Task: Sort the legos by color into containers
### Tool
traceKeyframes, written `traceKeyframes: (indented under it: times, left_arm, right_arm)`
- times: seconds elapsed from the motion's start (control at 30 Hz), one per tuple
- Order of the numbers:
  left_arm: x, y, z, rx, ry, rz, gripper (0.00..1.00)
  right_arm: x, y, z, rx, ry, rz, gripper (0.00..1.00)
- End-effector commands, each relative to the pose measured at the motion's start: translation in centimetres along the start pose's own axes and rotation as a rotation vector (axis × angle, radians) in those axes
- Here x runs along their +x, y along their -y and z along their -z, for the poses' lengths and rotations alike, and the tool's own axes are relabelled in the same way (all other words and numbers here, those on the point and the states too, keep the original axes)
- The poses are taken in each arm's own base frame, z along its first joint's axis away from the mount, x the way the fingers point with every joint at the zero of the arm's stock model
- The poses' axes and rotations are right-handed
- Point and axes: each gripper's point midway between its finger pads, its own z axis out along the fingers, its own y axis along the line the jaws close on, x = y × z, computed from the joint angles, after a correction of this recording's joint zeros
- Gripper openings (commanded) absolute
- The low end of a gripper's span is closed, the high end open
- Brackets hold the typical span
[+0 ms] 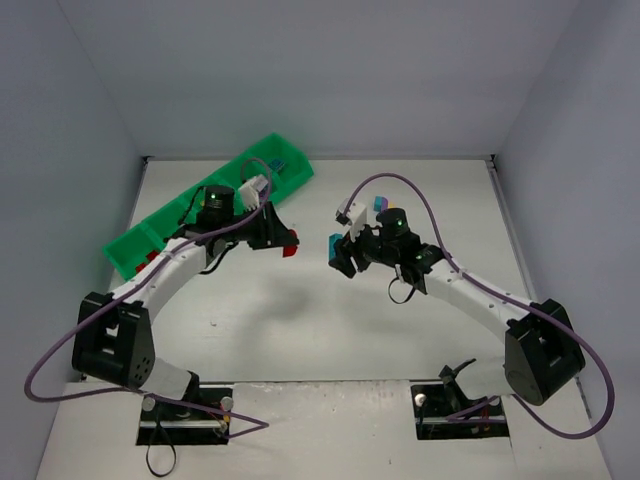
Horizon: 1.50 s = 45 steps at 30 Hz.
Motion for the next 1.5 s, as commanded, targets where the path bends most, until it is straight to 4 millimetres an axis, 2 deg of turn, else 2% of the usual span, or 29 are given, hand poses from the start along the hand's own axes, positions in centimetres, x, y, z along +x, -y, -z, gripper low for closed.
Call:
traceKeyframes:
  times: [0.0,0.07,0.1,0.13,0.17,0.23,0.3,0.37,0.4,0.43,0.57,0.63,0.7,0.83,0.87,1.0,1.1,1.2,1.23,1.3,1.33,1.4,1.43,1.47]
  left_arm:
    - [-5.0,-3.0,6.1,-0.317,0.193,-0.096,0.03]
    - [-6.4,-5.3,9.6,-0.493,0.289,-0.076,0.03]
    - [-6.3,-7.0,11.4,-0.601,0.311,-0.038,0.03]
    - [-7.3,-9.3,15.0,-0.775,0.405,-0.006,0.03]
    - [-6.5,-10.9,16.8,-0.881,0.409,0.046,0.03]
    - [-6.7,-13.5,21.2,-1.088,0.471,0.095,0.03]
    - [-5.8,-15.4,23.9,-1.213,0.485,0.151,0.03]
    - [-4.9,-18.8,27.5,-1.348,0.521,0.267,0.03]
    - [-4.9,-18.8,27.5,-1.349,0.521,0.268,0.03]
    - [-4.3,-20.0,28.3,-1.376,0.521,0.309,0.03]
    - [-4.4,-22.4,29.0,-1.408,0.556,0.352,0.13]
    - [-4.1,-23.6,28.8,-1.418,0.528,0.375,0.18]
    - [-4.1,-24.1,29.0,-1.442,0.519,0.385,0.22]
    - [-4.1,-25.0,29.0,-1.458,0.500,0.393,0.41]
    - [-4.3,-25.0,29.1,-1.456,0.503,0.391,0.47]
    - [-5.2,-24.2,29.2,-1.437,0.528,0.382,0.58]
    - [-5.9,-23.0,29.4,-1.401,0.553,0.371,0.62]
    - [-6.9,-20.6,27.7,-1.256,0.571,0.326,0.63]
    - [-7.6,-19.2,25.8,-1.158,0.567,0.290,0.63]
    - [-8.5,-16.1,23.9,-1.031,0.577,0.219,0.63]
    - [-8.6,-13.8,21.2,-0.919,0.539,0.178,0.63]
    - [-9.2,-10.2,18.6,-0.791,0.514,0.106,0.63]
    - [-8.6,-7.4,15.6,-0.675,0.455,0.070,0.64]
    - [-8.4,-5.9,14.6,-0.613,0.438,0.056,0.66]
  right_arm:
    - [-3.0,0.6,1.0,0.034,0.080,0.054,0.00]
    - [-3.1,0.6,1.2,0.038,0.080,0.050,0.00]
    - [-3.3,0.6,1.4,0.044,0.087,0.052,0.00]
    - [-3.3,0.6,1.5,0.047,0.087,0.049,0.00]
    - [-3.4,0.6,1.6,0.049,0.089,0.048,0.00]
    - [-3.5,0.5,1.7,0.046,0.091,0.043,0.00]
    - [-3.7,0.3,1.8,0.039,0.097,0.043,0.00]
    - [-4.0,0.2,2.0,0.034,0.104,0.043,0.00]
    - [-4.0,0.2,2.0,0.034,0.104,0.043,0.00]
    - [-4.1,0.1,2.0,0.030,0.106,0.045,0.00]
    - [-4.3,-0.1,2.3,0.025,0.116,0.049,0.00]
    - [-4.2,-0.2,2.5,0.024,0.117,0.050,0.00]
    - [-4.3,-0.3,2.6,0.023,0.120,0.050,0.00]
    - [-4.0,-0.3,2.7,0.027,0.117,0.051,0.00]
    - [-4.0,-0.3,2.7,0.027,0.117,0.051,0.00]
    - [-4.0,-0.4,2.6,0.020,0.116,0.052,0.00]
    - [-4.1,-0.6,2.5,0.004,0.117,0.056,0.00]
    - [-4.6,-0.9,2.4,-0.011,0.127,0.064,0.00]
    - [-4.7,-1.0,2.4,-0.015,0.127,0.070,0.00]
    - [-5.1,-1.1,2.3,-0.021,0.134,0.079,0.00]
    - [-5.0,-1.2,2.2,-0.028,0.132,0.079,0.00]
    - [-5.4,-1.4,2.1,-0.037,0.138,0.087,0.00]
    - [-5.5,-1.5,2.1,-0.039,0.139,0.092,0.00]
    - [-5.8,-1.4,2.1,-0.037,0.143,0.095,0.00]
